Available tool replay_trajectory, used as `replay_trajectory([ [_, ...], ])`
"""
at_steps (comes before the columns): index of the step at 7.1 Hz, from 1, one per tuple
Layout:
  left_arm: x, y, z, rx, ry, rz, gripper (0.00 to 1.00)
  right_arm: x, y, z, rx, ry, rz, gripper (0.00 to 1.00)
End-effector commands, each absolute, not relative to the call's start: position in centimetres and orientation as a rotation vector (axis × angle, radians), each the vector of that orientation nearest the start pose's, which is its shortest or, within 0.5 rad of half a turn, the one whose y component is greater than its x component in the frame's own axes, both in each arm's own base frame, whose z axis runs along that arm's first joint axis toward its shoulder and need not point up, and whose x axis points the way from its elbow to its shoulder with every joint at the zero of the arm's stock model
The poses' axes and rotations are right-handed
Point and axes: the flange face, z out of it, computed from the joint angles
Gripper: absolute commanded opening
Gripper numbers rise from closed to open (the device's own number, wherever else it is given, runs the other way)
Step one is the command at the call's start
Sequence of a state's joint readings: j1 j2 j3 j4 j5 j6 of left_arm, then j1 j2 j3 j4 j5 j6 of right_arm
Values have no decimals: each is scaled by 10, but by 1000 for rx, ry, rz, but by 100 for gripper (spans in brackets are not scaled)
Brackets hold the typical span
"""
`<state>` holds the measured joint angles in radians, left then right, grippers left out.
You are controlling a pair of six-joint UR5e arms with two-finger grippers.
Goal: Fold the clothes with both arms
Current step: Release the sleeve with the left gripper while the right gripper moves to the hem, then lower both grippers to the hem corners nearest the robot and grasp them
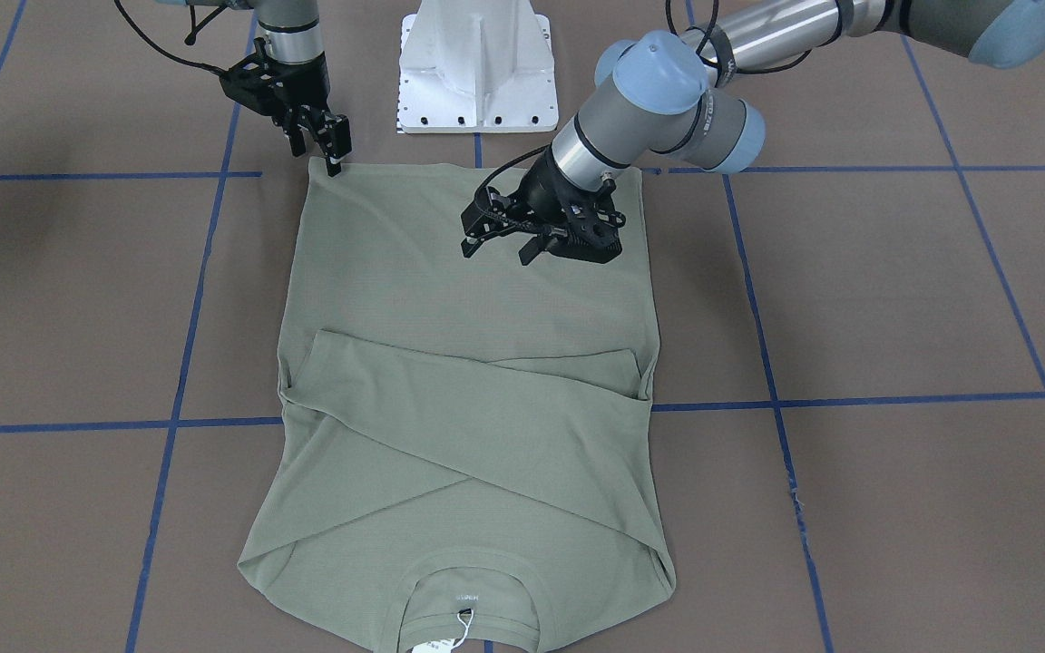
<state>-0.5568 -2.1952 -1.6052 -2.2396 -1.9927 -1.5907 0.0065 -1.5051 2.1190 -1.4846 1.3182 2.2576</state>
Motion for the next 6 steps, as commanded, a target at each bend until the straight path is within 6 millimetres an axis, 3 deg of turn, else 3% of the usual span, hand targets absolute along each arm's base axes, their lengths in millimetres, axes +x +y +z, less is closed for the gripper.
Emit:
replay_trajectory([
  [1,521,-433,194,1,1350,-207,91,-486,-160,371,-33,-745,743,48],
  [2,522,-433,194,-1,1349,-206,91,-486,-160,371,-38,-745,741,0],
  [4,523,-434,198,-3,1342,-209,91,-474,-157,352,-87,-771,732,0],
  [6,522,-429,209,-11,1332,-210,91,-474,-158,354,-85,-767,732,0],
])
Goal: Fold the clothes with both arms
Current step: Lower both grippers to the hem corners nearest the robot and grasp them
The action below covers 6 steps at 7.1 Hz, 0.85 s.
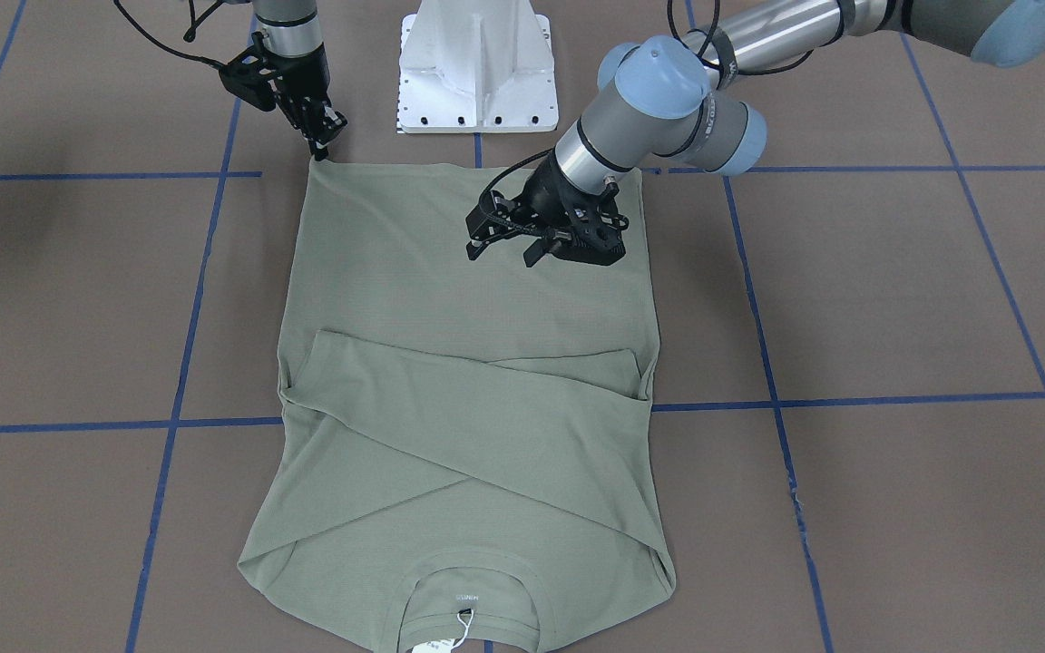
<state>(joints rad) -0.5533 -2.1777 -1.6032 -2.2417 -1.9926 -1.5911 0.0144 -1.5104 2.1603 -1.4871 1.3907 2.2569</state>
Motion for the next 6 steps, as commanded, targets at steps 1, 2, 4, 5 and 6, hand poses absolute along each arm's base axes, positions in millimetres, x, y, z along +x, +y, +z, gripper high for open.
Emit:
replay_trajectory([
  [1,514,-425,210,-18,1335,-224,91,-471,-161,346,-89,-785,739,0],
  [2,483,-397,218,-52,1334,-274,91,-463,-162,339,-95,-797,739,0],
  [4,497,-316,239,26,1166,-359,90,-463,-162,340,-103,-793,737,0],
  [5,491,-290,267,11,1087,-386,89,-462,-163,340,-101,-794,740,0],
  [6,482,-264,304,-9,996,-376,89,-462,-164,339,-101,-797,740,0],
])
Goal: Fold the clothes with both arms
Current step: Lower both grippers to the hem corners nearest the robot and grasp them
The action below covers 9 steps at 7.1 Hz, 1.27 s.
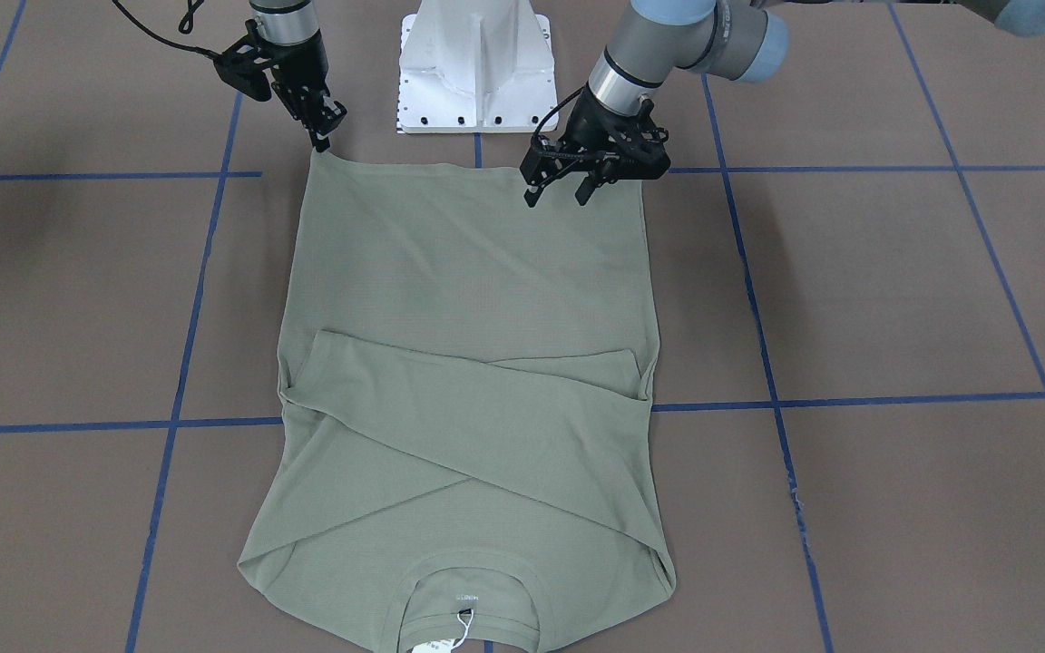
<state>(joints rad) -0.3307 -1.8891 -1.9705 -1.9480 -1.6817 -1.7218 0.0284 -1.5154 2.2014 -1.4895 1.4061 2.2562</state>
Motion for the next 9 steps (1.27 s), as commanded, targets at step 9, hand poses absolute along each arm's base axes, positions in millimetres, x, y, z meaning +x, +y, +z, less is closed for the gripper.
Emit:
replay_trajectory([
  [9,487,-222,360,-56,851,-377,60,-460,-170,336,-97,-803,753,0],
])
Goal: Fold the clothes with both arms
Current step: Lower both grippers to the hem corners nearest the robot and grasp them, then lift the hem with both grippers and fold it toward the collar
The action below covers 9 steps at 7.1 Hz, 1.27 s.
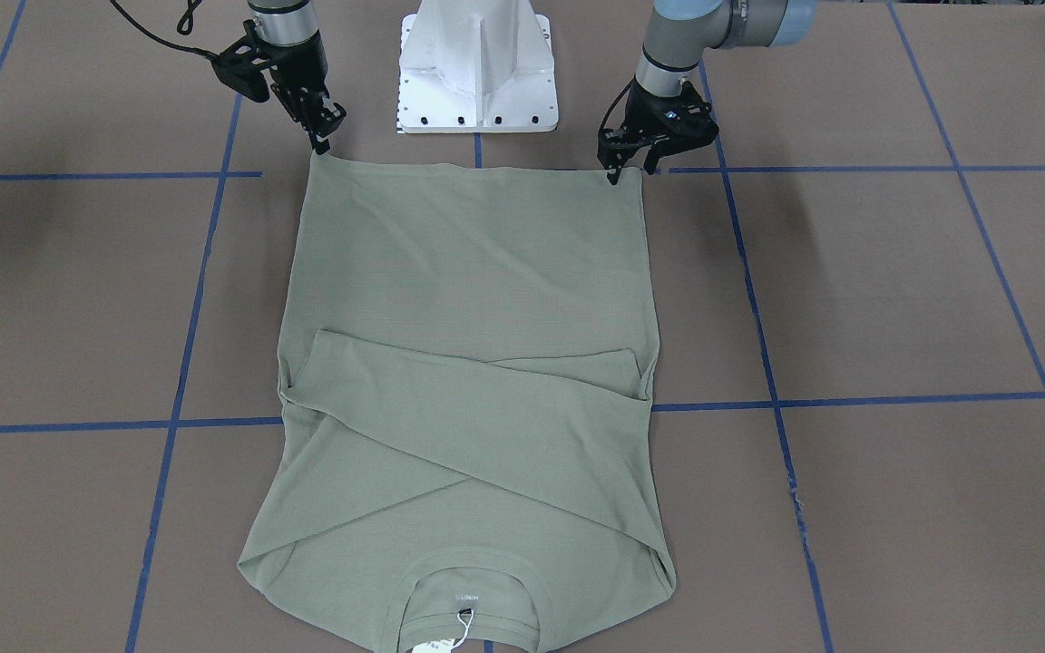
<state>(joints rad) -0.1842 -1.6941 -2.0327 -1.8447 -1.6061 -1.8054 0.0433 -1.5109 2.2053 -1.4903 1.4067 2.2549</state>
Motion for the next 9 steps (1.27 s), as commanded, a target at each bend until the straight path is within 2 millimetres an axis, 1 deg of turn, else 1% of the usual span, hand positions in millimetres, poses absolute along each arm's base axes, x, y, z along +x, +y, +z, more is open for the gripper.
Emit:
replay_trajectory([
  [1,488,-221,360,-58,849,-375,20,-459,-170,335,-98,-804,753,0],
  [2,488,-221,359,-61,851,-374,0,-459,-171,335,-98,-806,755,0],
  [4,490,-216,354,-98,859,-353,0,-460,-171,333,-99,-810,755,0],
  [5,491,-211,347,-140,872,-329,0,-456,-177,329,-97,-819,767,0],
  [6,484,-212,321,-165,925,-305,0,-450,-180,324,-99,-833,772,0],
  [7,458,-208,293,-183,982,-292,0,-441,-184,315,-115,-849,778,0],
  [8,429,-203,263,-188,1026,-296,0,-419,-181,307,-149,-853,768,0],
  [9,413,-200,244,-189,1051,-295,0,-405,-179,305,-154,-855,765,0],
])
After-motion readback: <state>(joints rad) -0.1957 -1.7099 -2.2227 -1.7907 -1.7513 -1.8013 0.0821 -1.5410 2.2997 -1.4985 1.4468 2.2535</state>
